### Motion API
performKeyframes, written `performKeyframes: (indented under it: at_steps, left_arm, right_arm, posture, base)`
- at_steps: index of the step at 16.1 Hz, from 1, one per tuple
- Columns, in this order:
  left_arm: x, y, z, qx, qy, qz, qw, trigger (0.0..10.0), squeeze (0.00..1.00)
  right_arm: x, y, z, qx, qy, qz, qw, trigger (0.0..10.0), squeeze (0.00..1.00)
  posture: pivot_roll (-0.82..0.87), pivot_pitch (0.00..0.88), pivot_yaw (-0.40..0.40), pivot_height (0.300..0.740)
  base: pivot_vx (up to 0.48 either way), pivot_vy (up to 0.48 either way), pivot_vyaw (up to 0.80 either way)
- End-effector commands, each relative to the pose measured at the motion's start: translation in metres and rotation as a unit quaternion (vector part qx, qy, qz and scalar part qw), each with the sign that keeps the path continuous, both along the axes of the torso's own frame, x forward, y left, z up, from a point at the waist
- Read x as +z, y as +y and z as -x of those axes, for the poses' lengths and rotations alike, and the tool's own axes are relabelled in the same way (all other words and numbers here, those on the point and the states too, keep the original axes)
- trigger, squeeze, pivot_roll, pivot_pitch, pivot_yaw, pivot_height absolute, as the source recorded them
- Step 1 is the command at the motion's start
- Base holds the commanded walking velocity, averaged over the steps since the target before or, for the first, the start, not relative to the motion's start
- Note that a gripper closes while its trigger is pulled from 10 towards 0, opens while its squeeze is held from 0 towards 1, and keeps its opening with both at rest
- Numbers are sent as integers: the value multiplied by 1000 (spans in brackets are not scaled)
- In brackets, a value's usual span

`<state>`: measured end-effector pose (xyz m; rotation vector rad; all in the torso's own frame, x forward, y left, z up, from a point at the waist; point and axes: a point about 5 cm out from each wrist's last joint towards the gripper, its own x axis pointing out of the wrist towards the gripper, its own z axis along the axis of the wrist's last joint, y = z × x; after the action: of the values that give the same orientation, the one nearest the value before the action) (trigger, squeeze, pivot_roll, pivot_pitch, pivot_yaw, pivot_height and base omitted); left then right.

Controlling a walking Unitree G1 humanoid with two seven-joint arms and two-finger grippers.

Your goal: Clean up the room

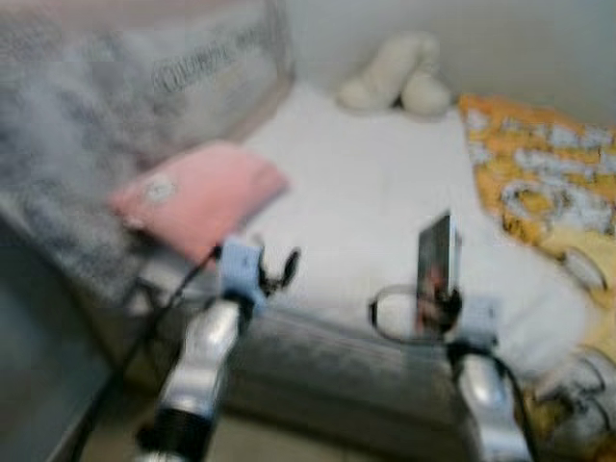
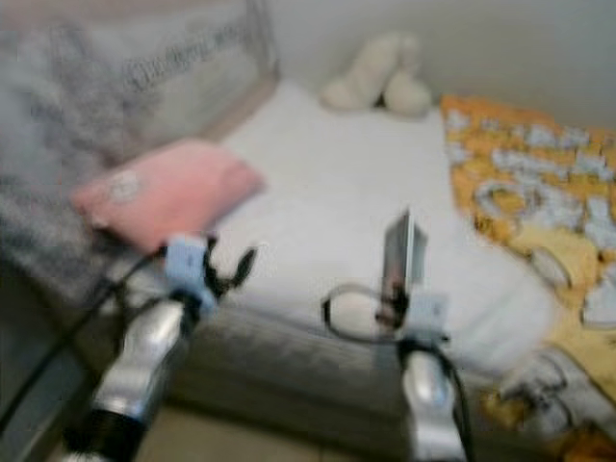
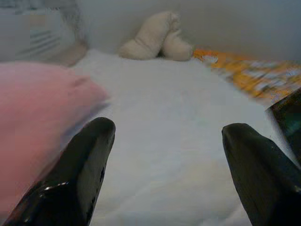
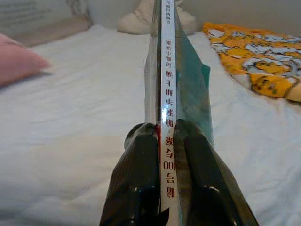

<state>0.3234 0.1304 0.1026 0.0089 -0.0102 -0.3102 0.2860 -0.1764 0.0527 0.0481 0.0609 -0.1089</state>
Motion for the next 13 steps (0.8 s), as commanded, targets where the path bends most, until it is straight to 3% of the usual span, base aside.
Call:
performKeyframes:
  at_steps: [1,3,6,9,13]
  left_arm:
    - [4,1,-7,13,-4,-6,1000,10000,0]
    - [0,8,-6,31,0,-18,999,10000,0]
    - [-3,-4,-1,-5,11,11,1000,10000,0]
    - [1,-9,-10,16,2,1,1000,10000,0]
    - [2,-8,-11,21,-1,1,1000,10000,0]
  right_arm:
    - [11,-3,-2,-2,-29,16,999,0,0]
    - [10,-7,1,-6,-28,13,1000,0,0]
    - [6,-11,2,-20,-20,13,1000,0,0]
    - [13,-6,-5,-10,-30,12,999,0,0]
    - [13,-6,-6,-7,-30,4,1000,0,0]
  posture:
    - [139,0,-39,740]
    - [133,0,-34,740]
    - [124,0,-27,740]
    - [110,0,-27,740]
    - [107,0,-24,740]
  base:
    - [0,480,0]
    - [0,405,0]
    - [0,0,0]
    - [406,255,0]
    - [375,298,0]
